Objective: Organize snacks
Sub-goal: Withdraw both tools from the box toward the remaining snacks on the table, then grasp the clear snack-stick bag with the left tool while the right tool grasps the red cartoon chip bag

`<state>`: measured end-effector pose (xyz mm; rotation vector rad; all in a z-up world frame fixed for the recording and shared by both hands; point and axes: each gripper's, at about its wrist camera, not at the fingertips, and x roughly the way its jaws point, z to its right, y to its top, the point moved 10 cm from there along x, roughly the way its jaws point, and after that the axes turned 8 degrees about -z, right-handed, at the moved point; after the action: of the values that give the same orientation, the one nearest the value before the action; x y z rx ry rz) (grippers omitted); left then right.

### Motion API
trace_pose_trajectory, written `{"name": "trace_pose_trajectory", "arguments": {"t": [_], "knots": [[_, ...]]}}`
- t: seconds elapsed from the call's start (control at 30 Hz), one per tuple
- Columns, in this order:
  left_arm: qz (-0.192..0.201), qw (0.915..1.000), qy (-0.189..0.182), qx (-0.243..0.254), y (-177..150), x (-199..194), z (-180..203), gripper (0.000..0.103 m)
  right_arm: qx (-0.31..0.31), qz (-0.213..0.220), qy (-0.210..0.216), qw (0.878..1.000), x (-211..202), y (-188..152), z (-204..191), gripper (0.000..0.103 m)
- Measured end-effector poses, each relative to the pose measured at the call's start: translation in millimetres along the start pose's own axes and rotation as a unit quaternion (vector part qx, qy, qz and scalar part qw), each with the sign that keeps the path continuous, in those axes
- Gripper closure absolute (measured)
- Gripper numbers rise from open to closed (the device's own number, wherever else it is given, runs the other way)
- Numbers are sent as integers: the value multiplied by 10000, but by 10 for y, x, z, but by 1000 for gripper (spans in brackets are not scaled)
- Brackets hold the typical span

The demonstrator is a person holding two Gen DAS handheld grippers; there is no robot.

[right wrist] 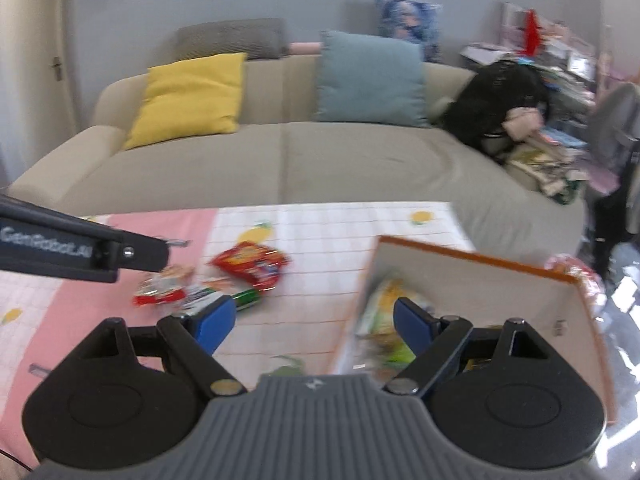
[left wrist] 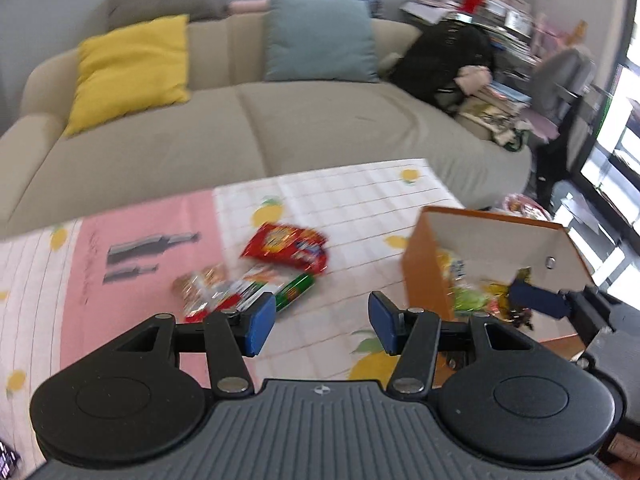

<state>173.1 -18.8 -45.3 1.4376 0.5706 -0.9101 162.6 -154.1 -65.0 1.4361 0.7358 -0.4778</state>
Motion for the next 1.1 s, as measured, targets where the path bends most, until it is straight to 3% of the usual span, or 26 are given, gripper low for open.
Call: {"name": "trace_pose_trajectory", "arguments": {"t": [0.13, 0.33, 0.5, 0.57, 0.87, 1.1], "knots": [[-132, 9992, 207, -315, -185, 108, -345, 40, -344, -189, 105, 9992, 188, -104, -326, 19], [-276, 9969, 385, -620, -394, 251, -729, 40, -424, -483, 127, 9979, 491, -164, -507, 19], [-327, 9948, 310, -913, -473, 408, -955, 40, -655, -680, 19, 9955, 747, -179, -572, 19], [-354, 9935, 186, -1065, -484, 491, -1033, 34, -691, -761, 64, 9947, 849, -182, -597, 19], [-442, 9886, -41, -1441, -270, 868, -1253, 25, -533, -1034, 52, 9932, 1301, -41, -591, 19], [-463, 9840, -41, -1718, 44, 1188, -1325, 19, -399, -946, -30, 9947, 1659, 282, -573, 18]]}}
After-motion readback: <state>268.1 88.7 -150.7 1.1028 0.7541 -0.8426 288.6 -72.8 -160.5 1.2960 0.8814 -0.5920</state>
